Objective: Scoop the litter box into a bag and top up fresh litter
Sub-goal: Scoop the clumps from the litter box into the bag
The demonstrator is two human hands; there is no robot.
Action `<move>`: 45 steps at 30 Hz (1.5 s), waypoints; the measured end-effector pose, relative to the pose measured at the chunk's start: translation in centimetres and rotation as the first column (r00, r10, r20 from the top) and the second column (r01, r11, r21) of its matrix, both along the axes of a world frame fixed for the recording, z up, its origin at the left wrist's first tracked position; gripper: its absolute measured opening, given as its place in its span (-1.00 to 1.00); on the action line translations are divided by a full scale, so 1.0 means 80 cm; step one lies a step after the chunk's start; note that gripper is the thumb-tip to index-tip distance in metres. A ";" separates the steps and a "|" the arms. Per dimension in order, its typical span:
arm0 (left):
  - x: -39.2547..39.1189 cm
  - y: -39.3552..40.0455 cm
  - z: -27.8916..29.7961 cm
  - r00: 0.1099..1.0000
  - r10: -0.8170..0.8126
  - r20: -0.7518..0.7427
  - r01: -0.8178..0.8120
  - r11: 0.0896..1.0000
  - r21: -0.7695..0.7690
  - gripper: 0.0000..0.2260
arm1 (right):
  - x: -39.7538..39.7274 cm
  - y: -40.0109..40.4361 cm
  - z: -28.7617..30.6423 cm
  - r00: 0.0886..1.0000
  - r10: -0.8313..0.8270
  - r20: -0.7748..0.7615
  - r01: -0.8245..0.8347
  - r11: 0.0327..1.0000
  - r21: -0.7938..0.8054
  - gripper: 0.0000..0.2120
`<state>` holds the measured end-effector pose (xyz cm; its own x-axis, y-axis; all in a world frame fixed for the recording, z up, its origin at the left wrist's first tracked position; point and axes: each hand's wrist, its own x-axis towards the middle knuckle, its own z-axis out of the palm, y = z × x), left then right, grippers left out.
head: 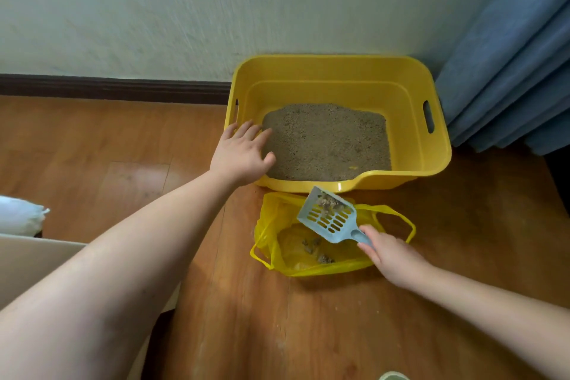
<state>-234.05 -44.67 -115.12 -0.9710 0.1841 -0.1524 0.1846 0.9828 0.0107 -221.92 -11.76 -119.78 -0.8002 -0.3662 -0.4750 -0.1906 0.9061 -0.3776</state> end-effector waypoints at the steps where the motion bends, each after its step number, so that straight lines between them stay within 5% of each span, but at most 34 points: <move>1: 0.000 0.000 0.000 1.000 -0.002 -0.003 0.002 1.000 -0.001 -0.41 | 0.001 0.003 0.000 0.999 0.032 -0.028 -0.030 0.997 0.069 -0.66; 11: -0.001 -0.001 -0.001 1.000 -0.005 -0.007 0.005 1.000 -0.002 -0.41 | 0.005 0.021 0.020 0.932 0.301 -0.205 -0.219 0.913 0.346 -0.71; 17: 0.001 0.002 0.002 1.000 -0.011 -0.017 0.011 1.000 -0.003 -0.45 | -0.001 0.031 0.022 0.649 0.546 -0.530 -0.354 0.833 0.425 -0.64; 23: 0.001 0.003 0.004 1.000 -0.002 -0.021 0.002 1.000 -0.001 -0.46 | -0.009 0.028 0.029 0.598 0.574 -0.560 -0.375 0.818 0.437 -0.59; 28: 0.000 0.003 0.001 1.000 0.001 -0.021 -0.001 1.000 -0.002 -0.45 | -0.016 0.020 0.036 0.684 0.435 -0.586 -0.329 0.901 0.284 -0.79; 33: 0.000 0.001 0.000 1.000 -0.001 -0.016 0.001 1.000 -0.001 -0.43 | -0.016 0.010 0.044 0.748 0.277 -0.603 -0.237 0.960 0.146 -0.62; 36: -0.001 0.001 -0.002 1.000 0.000 -0.026 0.000 1.000 0.001 -0.43 | -0.019 -0.005 0.060 0.774 0.198 -0.601 -0.203 0.977 0.061 -0.71; 42: -0.003 -0.002 -0.005 1.000 -0.006 -0.025 0.006 1.000 0.005 -0.37 | -0.063 -0.045 0.111 0.901 -0.173 -0.399 0.106 0.977 -0.184 -0.72; 45: -0.003 -0.003 -0.003 1.000 -0.016 -0.020 0.016 1.000 0.000 -0.37 | -0.116 -0.043 0.134 0.894 -0.251 -0.371 0.225 0.968 -0.112 -0.72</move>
